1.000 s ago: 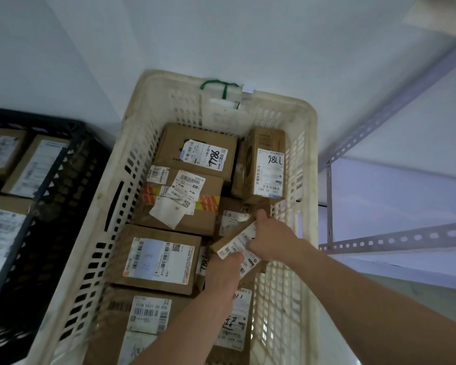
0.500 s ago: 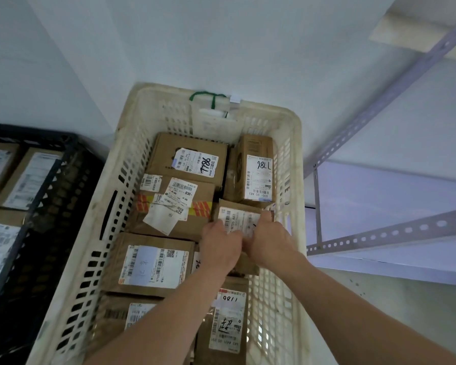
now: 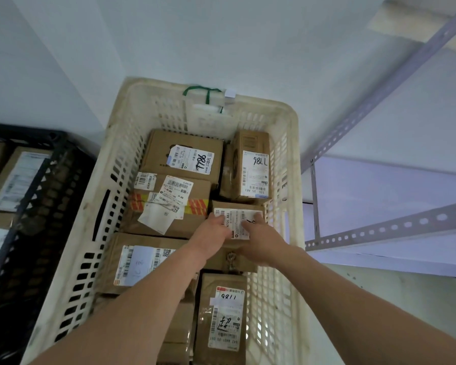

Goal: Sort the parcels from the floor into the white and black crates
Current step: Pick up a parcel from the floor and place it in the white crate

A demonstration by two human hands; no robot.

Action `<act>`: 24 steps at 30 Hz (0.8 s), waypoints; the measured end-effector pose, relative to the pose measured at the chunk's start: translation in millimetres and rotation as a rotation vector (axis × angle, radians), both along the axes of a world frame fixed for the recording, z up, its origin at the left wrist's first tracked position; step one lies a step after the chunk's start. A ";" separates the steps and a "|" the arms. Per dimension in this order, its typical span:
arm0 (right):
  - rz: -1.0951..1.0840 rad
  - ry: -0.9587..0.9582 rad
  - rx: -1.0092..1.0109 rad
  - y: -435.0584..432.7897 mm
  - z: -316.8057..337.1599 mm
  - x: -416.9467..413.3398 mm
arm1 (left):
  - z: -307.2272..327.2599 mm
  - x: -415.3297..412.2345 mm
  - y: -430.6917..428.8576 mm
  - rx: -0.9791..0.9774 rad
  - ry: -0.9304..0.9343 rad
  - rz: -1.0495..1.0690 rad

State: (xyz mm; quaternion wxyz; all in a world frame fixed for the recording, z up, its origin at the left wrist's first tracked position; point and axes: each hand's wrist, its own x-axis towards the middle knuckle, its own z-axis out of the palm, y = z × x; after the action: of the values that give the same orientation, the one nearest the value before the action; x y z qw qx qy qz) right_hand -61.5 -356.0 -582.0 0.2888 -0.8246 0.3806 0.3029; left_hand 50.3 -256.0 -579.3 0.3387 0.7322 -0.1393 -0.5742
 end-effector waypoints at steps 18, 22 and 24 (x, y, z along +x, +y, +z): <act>-0.321 -0.548 -0.020 66.3 155.5 28.9 | 153.5 41.1 95.7 -0.174 -0.384 -0.009; -0.250 -0.618 -0.022 91.7 189.6 37.4 | 199.1 47.2 129.9 -0.208 -0.489 0.050; -0.196 -0.670 0.006 104.0 210.0 42.1 | 218.3 49.9 147.5 -0.206 -0.551 0.074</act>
State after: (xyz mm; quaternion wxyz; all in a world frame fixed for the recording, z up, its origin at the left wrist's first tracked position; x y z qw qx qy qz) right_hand -19.4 -252.0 -372.0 0.4280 -0.8368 0.3412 -0.0127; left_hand 100.2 -108.5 -361.0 0.3814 0.8270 -0.2566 -0.3238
